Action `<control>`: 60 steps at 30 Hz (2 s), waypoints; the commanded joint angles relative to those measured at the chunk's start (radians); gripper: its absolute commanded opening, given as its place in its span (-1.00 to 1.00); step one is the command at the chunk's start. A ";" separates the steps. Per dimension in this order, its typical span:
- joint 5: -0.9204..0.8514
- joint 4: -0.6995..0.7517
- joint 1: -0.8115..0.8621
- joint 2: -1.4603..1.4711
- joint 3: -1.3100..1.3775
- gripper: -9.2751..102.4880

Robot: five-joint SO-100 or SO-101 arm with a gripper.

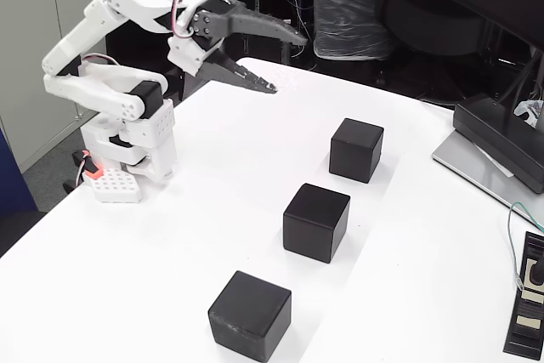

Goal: Stack the 3 blocks

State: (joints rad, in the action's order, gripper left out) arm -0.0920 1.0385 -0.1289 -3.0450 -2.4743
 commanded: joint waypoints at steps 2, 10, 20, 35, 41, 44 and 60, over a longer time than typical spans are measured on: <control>-0.006 0.011 0.008 0.213 0.169 -0.33; -0.011 0.140 0.074 0.569 0.357 -0.32; -0.264 0.209 0.339 0.735 0.508 -0.32; -0.584 -0.032 0.718 1.003 0.502 -0.32; -0.650 -0.063 0.736 1.150 0.512 -0.32; -0.670 -0.066 0.736 1.183 0.512 -0.29; -0.666 -0.173 0.733 1.327 0.514 -0.20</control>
State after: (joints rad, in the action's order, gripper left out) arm -0.7609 0.9050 0.6044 -1.7288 -1.9942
